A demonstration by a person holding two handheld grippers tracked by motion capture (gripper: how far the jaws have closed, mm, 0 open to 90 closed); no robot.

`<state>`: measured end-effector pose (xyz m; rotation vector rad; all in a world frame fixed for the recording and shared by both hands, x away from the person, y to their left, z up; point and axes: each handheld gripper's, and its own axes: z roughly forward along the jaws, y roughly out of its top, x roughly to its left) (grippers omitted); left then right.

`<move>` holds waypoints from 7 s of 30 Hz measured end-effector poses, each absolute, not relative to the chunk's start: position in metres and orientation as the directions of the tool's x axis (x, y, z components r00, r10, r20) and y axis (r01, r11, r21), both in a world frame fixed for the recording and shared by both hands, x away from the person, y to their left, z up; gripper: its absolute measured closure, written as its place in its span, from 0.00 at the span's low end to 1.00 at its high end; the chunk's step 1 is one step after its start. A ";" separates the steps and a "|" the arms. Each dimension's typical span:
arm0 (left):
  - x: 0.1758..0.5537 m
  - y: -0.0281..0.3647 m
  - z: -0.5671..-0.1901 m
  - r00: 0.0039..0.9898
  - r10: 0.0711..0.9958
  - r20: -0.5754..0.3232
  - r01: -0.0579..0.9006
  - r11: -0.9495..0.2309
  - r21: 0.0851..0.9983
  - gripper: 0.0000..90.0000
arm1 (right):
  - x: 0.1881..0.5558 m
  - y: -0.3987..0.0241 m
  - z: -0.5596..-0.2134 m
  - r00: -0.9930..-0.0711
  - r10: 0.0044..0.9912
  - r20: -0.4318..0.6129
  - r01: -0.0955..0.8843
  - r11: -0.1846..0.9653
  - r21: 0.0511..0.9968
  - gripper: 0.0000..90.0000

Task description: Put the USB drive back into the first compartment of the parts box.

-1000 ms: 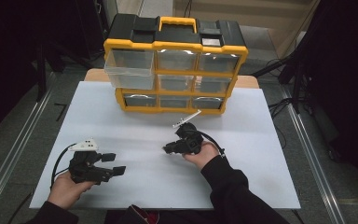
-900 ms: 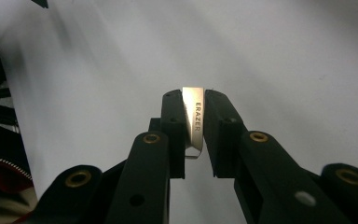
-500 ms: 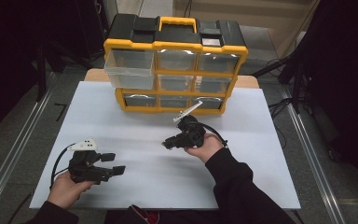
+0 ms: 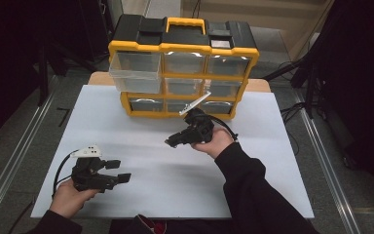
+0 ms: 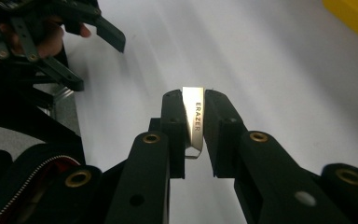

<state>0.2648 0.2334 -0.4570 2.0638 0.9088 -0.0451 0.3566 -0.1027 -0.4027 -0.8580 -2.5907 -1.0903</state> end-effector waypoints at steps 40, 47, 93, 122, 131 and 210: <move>0.265 0.234 -0.457 0.733 0.588 -0.343 0.619 -0.366 0.695 0.30 | 0.385 -0.100 -0.328 -0.832 0.411 0.373 0.555 0.577 0.600 0.85; 0.265 0.234 -0.457 0.730 0.589 -0.346 0.621 -0.362 0.695 0.30 | 0.389 -0.102 -0.307 -0.849 0.400 0.346 0.527 0.584 0.618 0.85; 0.265 0.234 -0.456 0.730 0.590 -0.345 0.620 -0.359 0.698 0.30 | 0.419 -0.101 -0.206 -0.853 0.427 0.300 0.506 0.534 0.677 0.85; 0.264 0.233 -0.456 0.741 0.575 -0.347 0.614 -0.368 0.699 0.30 | 0.458 -0.040 -0.207 -0.823 0.499 0.271 0.535 0.520 0.666 0.84; 0.264 0.233 -0.456 0.741 0.575 -0.347 0.613 -0.367 0.700 0.30 | 0.454 -0.037 -0.209 -0.835 0.506 0.215 0.498 0.528 0.688 0.62; 0.266 0.233 -0.458 0.735 0.587 -0.341 0.618 -0.372 0.692 0.30 | 0.337 -0.154 -0.410 -0.771 0.551 0.320 0.594 0.441 0.673 0.30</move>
